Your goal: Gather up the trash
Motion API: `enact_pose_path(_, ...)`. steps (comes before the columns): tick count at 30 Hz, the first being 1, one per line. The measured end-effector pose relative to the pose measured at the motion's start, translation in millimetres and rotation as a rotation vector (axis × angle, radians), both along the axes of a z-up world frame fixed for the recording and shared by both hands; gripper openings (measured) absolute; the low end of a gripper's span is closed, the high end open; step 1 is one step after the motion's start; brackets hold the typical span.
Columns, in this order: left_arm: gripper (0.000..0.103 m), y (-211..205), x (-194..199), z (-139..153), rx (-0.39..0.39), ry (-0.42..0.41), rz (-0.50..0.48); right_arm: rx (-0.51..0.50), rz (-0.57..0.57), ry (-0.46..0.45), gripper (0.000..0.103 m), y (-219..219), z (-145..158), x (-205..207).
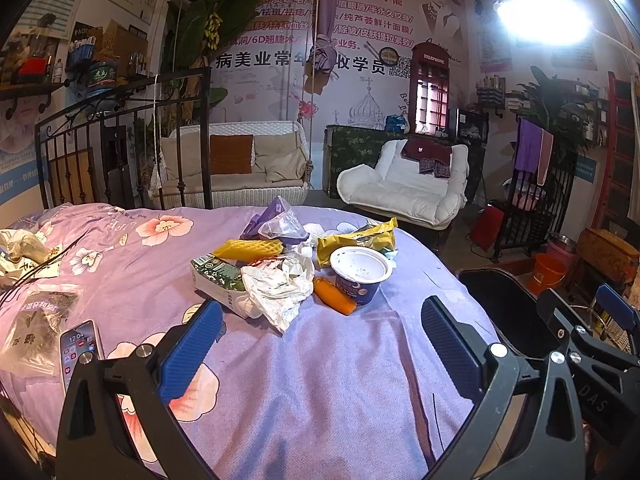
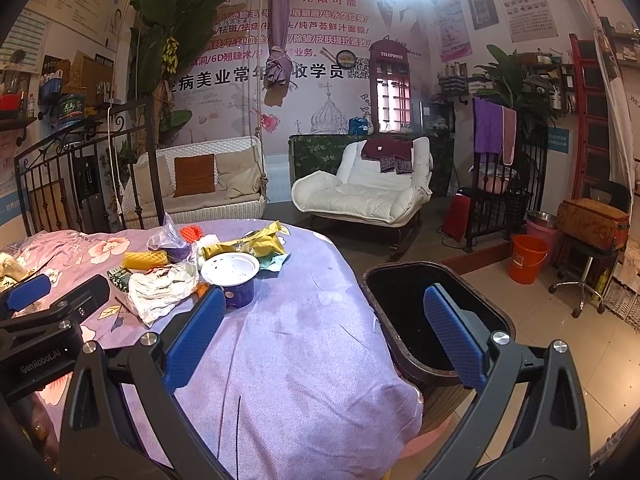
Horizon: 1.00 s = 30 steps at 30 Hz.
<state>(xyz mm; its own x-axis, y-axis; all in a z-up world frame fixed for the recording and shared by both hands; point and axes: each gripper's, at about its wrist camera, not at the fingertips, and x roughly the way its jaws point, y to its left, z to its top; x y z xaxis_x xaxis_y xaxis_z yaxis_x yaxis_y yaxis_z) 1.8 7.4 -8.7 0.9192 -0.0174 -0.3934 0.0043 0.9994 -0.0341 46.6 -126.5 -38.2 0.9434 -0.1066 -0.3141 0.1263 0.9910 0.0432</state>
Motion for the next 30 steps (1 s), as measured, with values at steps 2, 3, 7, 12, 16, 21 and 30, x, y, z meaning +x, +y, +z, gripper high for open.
enact_pose_path(2, 0.100, 1, 1, 0, 0.000, 0.001, 0.000, -0.001, -0.001, 0.000, 0.098, 0, 0, 0)
enact_pose_path(3, 0.100, 1, 1, 0, -0.001, 0.003, -0.001, -0.001, 0.000, 0.000, 0.098, 0, 0, 0)
enact_pose_path(7, 0.100, 1, 1, 0, -0.002, 0.006, -0.001, 0.000, 0.002, 0.002, 0.098, 0, 0, 0)
enact_pose_path(12, 0.100, 2, 2, -1, -0.002, 0.009, 0.000, -0.004, 0.004, 0.010, 0.098, 1, -1, 0)
enact_pose_path(16, 0.100, 3, 3, -1, -0.003, 0.013, 0.000, -0.005, 0.005, 0.012, 0.098, 1, -1, 1)
enact_pose_path(21, 0.100, 3, 4, -1, -0.004, 0.017, -0.003, -0.003, 0.003, 0.014, 0.098, 1, -2, 1)
enact_pose_path(30, 0.100, 14, 20, -22, -0.027, 0.115, 0.007, -0.015, 0.045, 0.074, 0.098, 4, -9, 15)
